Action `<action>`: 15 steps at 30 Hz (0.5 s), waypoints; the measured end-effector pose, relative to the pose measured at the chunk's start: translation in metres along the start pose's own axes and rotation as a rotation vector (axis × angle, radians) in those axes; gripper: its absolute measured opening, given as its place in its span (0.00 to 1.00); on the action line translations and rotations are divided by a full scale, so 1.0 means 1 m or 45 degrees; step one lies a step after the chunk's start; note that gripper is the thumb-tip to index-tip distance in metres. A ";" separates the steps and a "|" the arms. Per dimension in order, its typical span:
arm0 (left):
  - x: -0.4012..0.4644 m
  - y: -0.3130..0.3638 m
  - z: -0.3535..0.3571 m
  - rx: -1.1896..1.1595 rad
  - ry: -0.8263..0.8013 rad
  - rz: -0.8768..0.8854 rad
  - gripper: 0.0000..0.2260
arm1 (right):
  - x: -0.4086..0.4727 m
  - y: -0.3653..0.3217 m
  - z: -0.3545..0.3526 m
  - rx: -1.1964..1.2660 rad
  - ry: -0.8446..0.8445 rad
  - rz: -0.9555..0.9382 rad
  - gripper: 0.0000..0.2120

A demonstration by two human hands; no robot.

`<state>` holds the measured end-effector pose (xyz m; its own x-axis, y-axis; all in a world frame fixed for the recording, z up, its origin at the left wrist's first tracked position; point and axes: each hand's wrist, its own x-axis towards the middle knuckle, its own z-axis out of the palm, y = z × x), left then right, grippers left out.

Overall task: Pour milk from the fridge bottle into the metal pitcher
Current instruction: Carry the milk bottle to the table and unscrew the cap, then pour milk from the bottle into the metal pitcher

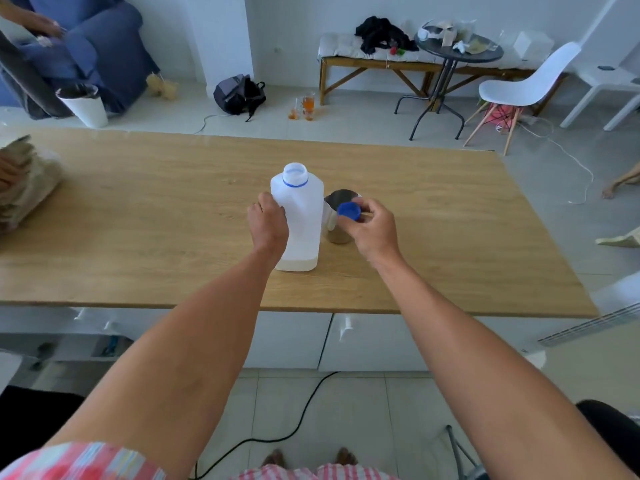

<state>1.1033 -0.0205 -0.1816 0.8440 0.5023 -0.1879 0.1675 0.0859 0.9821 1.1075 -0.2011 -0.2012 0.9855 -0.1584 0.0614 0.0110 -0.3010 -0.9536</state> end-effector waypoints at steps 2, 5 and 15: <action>0.001 -0.002 0.001 0.032 0.009 0.032 0.08 | -0.010 0.026 0.004 -0.068 0.010 0.070 0.17; 0.004 -0.005 0.003 0.037 0.013 0.081 0.08 | -0.021 0.056 0.012 -0.138 -0.004 0.119 0.14; 0.010 -0.010 0.007 -0.035 0.056 0.056 0.15 | -0.012 0.102 0.039 -0.417 -0.061 0.168 0.18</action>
<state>1.1136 -0.0229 -0.1930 0.8271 0.5432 -0.1447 0.1164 0.0864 0.9894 1.1038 -0.1936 -0.3104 0.9817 -0.1740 -0.0778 -0.1645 -0.5675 -0.8067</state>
